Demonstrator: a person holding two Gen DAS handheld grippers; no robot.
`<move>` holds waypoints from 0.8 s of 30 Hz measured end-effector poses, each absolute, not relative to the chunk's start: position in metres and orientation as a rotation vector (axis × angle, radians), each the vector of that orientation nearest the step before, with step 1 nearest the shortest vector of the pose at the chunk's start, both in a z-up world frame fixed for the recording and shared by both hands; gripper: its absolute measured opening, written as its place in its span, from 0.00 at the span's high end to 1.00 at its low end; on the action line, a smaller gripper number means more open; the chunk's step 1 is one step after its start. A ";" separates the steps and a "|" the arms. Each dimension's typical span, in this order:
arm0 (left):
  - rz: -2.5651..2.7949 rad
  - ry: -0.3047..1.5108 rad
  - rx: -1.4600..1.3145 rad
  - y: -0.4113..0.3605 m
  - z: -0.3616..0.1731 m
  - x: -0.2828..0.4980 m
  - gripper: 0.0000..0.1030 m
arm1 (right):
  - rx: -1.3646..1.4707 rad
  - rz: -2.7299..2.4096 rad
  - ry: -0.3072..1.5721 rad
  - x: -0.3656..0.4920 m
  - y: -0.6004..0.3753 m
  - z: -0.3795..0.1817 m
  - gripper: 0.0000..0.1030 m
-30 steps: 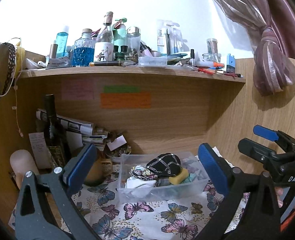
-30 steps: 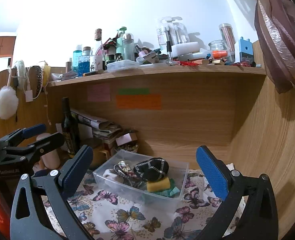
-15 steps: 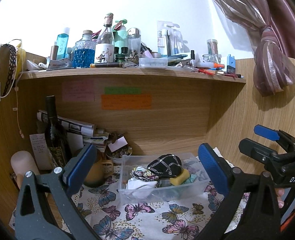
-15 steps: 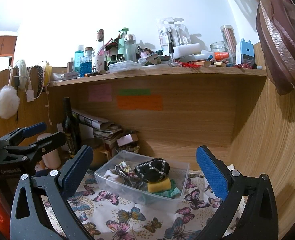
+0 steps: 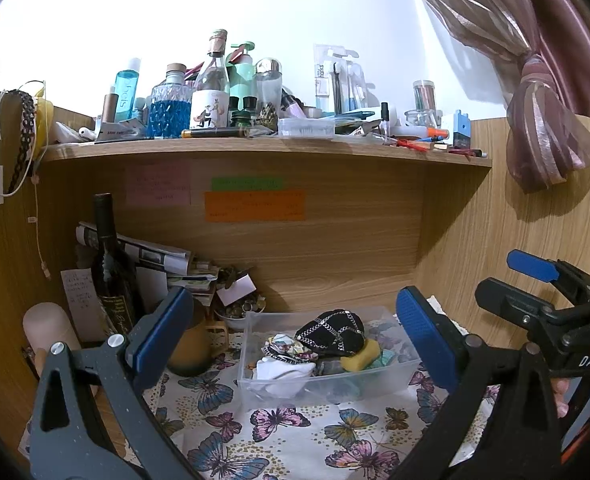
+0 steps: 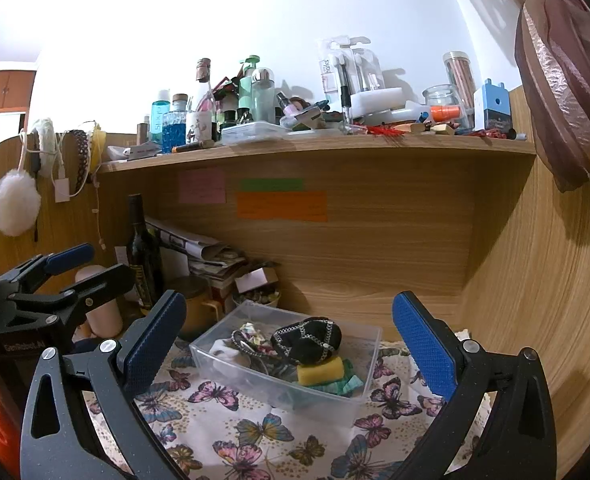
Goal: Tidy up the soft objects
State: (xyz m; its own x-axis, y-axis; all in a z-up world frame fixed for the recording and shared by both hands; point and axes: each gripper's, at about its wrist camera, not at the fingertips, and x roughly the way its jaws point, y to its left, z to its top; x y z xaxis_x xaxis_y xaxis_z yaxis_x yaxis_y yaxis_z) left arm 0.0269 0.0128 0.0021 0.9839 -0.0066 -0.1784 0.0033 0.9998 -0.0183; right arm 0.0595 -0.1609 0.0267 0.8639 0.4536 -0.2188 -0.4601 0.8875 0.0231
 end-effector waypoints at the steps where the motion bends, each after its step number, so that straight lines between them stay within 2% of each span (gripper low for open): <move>1: -0.006 0.179 -0.019 0.013 0.002 0.027 0.00 | -0.030 0.478 0.221 0.059 -0.161 0.027 0.00; 24: -0.031 0.182 -0.021 0.004 -0.002 0.028 0.00 | -0.031 0.479 0.224 0.060 -0.160 0.026 0.00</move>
